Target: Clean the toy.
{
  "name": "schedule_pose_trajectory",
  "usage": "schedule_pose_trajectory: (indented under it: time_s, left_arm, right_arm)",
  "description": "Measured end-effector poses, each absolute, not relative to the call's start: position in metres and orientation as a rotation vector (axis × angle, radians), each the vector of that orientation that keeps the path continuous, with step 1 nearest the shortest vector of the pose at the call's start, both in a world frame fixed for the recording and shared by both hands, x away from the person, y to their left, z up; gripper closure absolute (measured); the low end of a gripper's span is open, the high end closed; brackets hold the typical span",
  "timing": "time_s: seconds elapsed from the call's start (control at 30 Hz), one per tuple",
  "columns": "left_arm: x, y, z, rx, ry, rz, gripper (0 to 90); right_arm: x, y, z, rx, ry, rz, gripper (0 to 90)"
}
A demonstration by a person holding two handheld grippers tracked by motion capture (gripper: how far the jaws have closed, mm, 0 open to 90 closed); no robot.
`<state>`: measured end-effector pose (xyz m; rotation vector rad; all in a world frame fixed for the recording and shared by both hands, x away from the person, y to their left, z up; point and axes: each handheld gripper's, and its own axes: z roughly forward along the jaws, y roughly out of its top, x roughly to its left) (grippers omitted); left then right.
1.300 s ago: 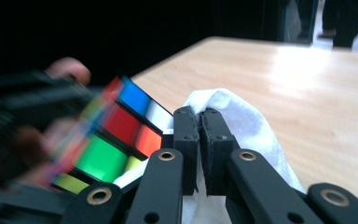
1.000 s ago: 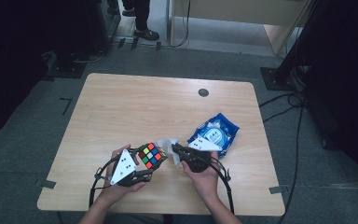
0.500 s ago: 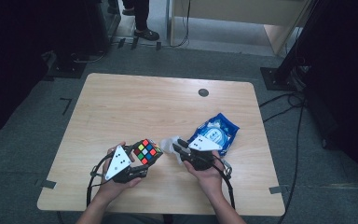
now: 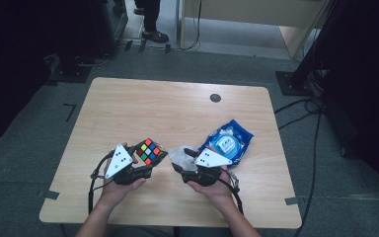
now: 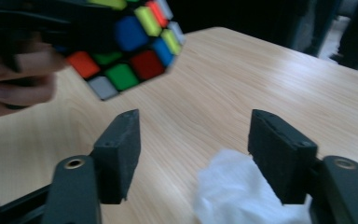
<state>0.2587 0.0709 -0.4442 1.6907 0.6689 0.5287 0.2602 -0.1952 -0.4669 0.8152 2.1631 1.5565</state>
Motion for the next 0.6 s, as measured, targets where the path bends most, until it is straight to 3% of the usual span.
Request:
schedule_pose_trajectory:
  time_s: [0.4, 0.6]
  left_arm:
    - [0.260, 0.064, -0.433, 1.703, 0.695, 0.500, 34.2]
    - [0.262, 0.063, -0.431, 1.714, 0.705, 0.484, 34.2]
  right_arm:
    - [0.255, -0.181, -0.474, 0.787, 2.168, 1.587, 38.2]
    - [0.249, -0.176, -0.475, 0.644, 2.093, 1.529, 28.5]
